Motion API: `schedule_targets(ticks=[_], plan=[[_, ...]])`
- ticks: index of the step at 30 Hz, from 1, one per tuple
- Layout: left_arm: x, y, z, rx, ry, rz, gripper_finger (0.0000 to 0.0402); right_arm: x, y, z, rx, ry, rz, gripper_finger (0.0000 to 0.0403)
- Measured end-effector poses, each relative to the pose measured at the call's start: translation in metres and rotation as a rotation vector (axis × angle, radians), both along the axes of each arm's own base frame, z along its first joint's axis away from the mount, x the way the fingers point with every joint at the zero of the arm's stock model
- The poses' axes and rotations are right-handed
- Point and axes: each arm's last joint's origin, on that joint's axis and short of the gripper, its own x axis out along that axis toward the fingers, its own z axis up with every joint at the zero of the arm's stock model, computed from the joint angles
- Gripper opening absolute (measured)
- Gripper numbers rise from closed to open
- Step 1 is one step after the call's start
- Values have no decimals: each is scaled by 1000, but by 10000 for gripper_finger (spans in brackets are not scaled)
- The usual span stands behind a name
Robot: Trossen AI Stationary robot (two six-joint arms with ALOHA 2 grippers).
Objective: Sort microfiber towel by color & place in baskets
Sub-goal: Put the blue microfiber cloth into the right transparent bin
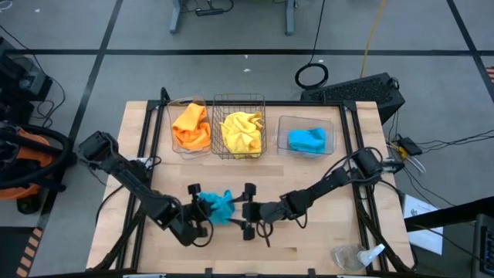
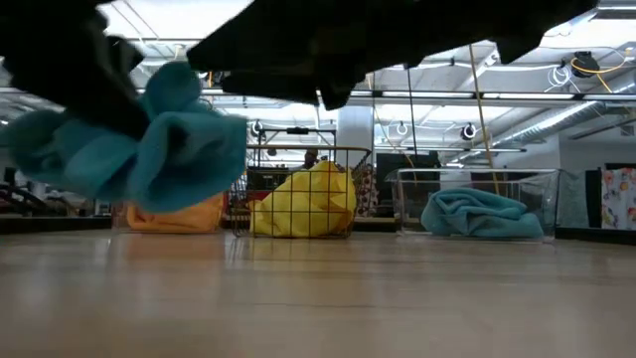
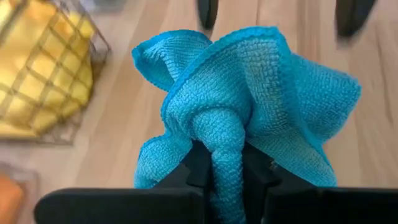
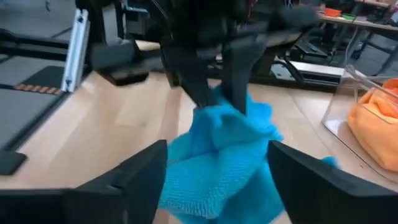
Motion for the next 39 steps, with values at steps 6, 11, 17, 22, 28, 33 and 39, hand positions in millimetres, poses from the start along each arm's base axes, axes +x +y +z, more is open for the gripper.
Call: schedule_targets(ticks=[6, 11, 17, 22, 28, 33, 39], plan=[[18, 5, 11, 33, -45, -47, 50, 14, -2, -4, -14, -5, -66, 340], [27, 8, 16, 48, -85, -72, 51, 18, -9, -8, -50, 28, -134, 353], [31, 7, 19, 60, -110, -99, 51, 18, -11, -11, -77, 61, -131, 296], [31, 7, 19, 58, -112, -98, 52, 17, -12, -14, -93, 90, -131, 203], [32, 5, 22, 27, -150, -97, 60, 17, -11, -14, -121, 104, -101, 83], [28, 3, 30, -52, -169, -96, 118, 15, -12, -10, -152, 132, -89, 28], [18, -1, 45, -80, -212, -124, 186, 4, -16, 1, -202, 238, -88, 41]])
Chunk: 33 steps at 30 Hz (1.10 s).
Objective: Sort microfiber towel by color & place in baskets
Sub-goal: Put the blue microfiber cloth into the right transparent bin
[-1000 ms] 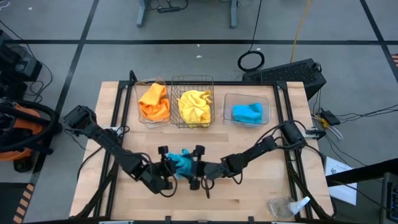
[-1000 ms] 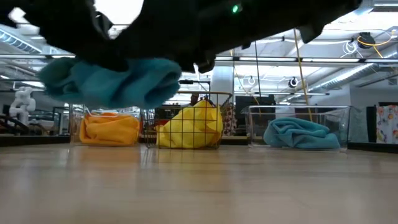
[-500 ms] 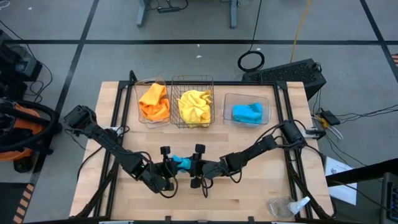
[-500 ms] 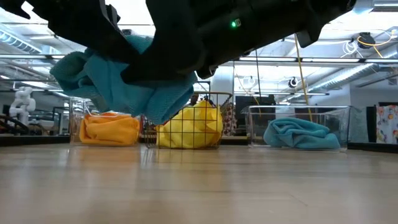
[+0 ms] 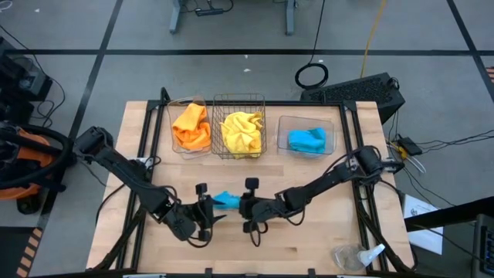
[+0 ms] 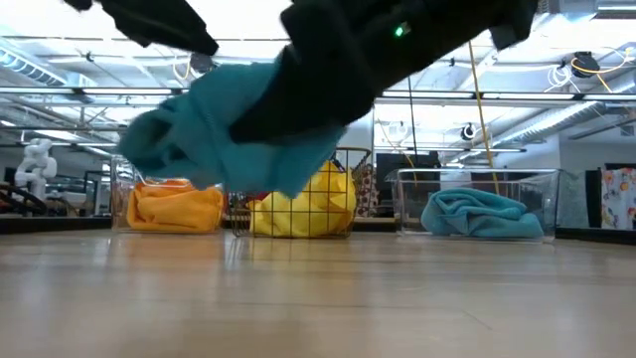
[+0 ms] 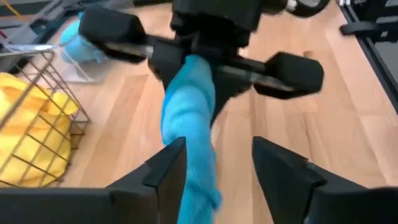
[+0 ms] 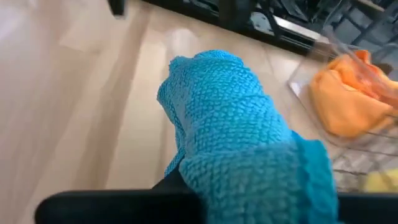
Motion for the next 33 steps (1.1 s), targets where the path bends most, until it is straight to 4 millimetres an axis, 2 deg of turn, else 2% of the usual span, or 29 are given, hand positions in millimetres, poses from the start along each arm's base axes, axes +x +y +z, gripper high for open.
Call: schedule_targets(ticks=[5, 10, 15, 19, 25, 29, 33], plan=[[-9, -1, 8, 18, -10, -2, 198, -17, -10, 31, -81, 59, -89, 48], [-13, -1, 5, 49, 18, -5, 198, -41, -33, 62, -215, 159, -197, 42], [-19, -3, -1, 47, 28, -5, 199, -79, -76, 92, -338, 307, -427, 42], [-24, -3, -9, 49, 41, 0, 199, -117, -118, 110, -295, 428, -613, 42], [-25, -1, -12, 41, 33, 25, 199, -160, -166, 112, -172, 460, -771, 41], [-26, -2, -12, 42, 31, 20, 199, -178, -184, 99, -53, 435, -725, 41], [-25, -2, -12, 47, 28, 22, 199, -186, -196, 84, 31, 358, -643, 42]])
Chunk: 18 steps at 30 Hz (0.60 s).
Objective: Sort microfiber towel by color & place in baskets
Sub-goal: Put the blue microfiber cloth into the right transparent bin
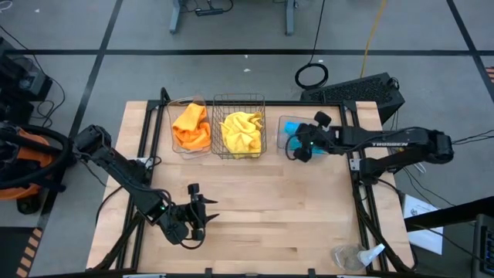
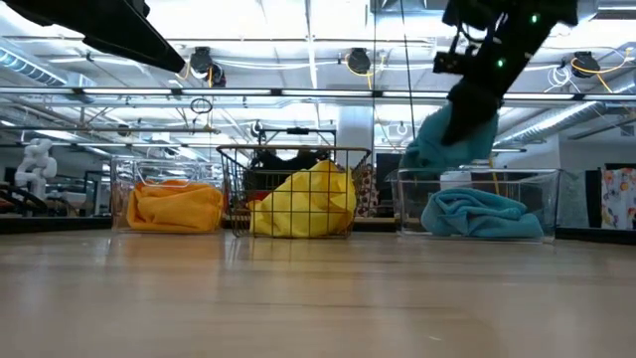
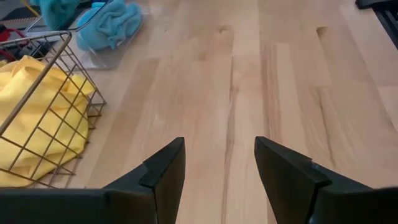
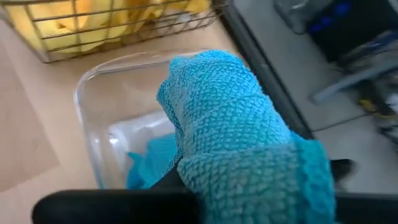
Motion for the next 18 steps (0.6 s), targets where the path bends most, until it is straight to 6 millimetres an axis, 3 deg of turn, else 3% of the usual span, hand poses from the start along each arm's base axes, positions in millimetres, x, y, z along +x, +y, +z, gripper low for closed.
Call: schedule_targets(ticks=[7, 18], plan=[[1, 0, 1, -1, -11, 8, 199, -1, -13, -24, 47, -87, -19, 62], [8, 8, 1, -3, -22, 48, 199, -1, -30, -31, 65, -73, -86, 132]])
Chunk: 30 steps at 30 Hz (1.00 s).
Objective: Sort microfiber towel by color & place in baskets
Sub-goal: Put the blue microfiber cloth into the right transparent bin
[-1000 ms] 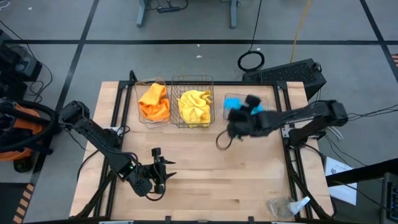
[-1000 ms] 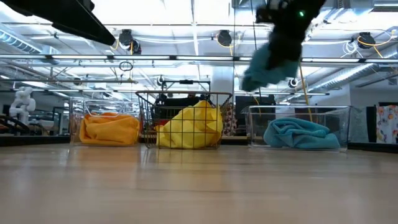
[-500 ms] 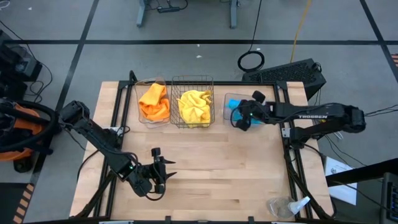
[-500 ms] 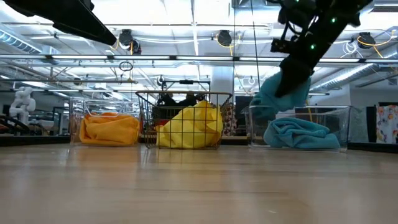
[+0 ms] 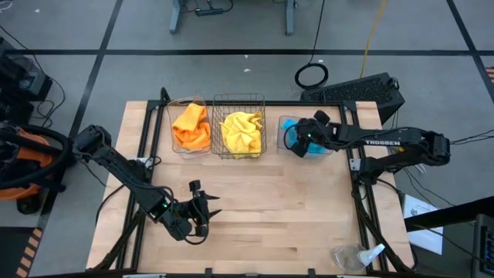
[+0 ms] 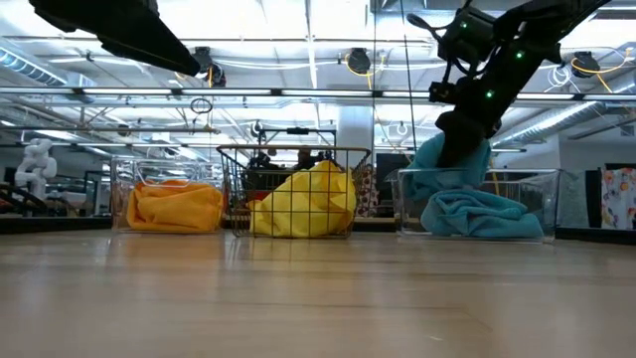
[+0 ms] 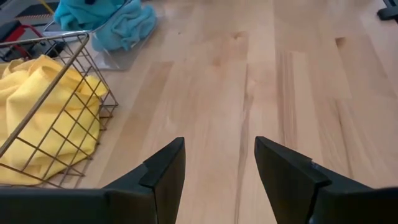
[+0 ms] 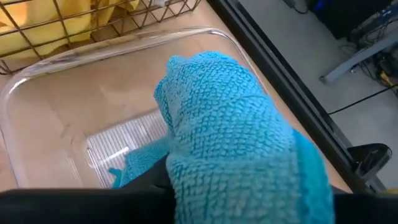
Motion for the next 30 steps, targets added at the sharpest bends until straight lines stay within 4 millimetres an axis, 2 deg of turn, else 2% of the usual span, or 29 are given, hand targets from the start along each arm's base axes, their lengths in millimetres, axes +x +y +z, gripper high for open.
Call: schedule_targets(ticks=[11, 18, 25, 30], plan=[[2, 2, 0, 17, -1, -4, 199, -3, -6, 0, -12, 13, -34, 226], [5, 6, 0, 18, 2, 14, 199, -9, -2, -2, 67, 41, -72, 274], [5, 7, 0, 18, 2, 15, 199, -9, 4, 19, 121, 54, -119, 304], [5, 7, 0, 12, 1, 18, 199, -6, 6, 40, 117, 55, -106, 303]])
